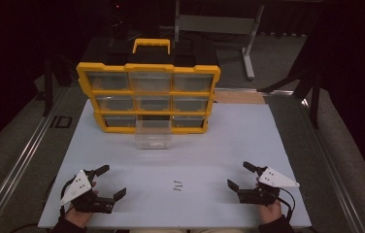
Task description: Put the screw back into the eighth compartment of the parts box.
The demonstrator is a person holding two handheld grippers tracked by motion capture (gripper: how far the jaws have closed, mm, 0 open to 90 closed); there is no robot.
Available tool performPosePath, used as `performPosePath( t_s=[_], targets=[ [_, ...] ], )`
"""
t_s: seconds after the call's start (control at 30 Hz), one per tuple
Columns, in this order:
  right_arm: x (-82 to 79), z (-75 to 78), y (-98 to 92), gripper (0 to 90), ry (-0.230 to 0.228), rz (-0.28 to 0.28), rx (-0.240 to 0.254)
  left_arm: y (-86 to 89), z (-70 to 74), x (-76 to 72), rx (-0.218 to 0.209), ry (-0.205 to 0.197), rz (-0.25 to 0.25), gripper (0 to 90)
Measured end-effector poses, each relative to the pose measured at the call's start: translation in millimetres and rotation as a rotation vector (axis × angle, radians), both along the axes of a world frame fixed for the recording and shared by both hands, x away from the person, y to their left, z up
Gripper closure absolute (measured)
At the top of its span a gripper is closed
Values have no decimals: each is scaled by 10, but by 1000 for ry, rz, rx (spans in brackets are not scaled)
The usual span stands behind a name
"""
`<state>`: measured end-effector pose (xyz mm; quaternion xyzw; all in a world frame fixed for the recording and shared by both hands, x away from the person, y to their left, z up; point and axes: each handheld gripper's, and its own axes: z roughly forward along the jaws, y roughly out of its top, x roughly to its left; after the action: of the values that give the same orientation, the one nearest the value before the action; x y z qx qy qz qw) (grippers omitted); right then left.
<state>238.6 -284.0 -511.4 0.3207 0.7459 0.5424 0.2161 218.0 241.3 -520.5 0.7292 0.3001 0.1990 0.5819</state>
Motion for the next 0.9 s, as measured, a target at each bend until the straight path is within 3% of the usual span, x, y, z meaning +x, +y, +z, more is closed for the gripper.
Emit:
performPosePath(
  t_s=[0.17,0.23,0.37,0.5,0.77,0.9],
  targets=[
    [2,-9,5,105,3,18,3,-13,4,1,-4,0,0,7],
    [1,-15,-4,105,4,16,4,-25,19,-6,1,-2,32,0],
    [7,-17,-29,105,7,15,17,-30,31,-7,-19,14,38,0],
    [4,-13,-29,105,7,17,17,-57,18,-3,6,25,25,0],
    [-5,8,-17,105,5,14,26,-42,112,-50,6,-9,38,0],
    [7,17,-12,105,6,14,33,-87,244,-96,0,-23,19,1]
  ],
)
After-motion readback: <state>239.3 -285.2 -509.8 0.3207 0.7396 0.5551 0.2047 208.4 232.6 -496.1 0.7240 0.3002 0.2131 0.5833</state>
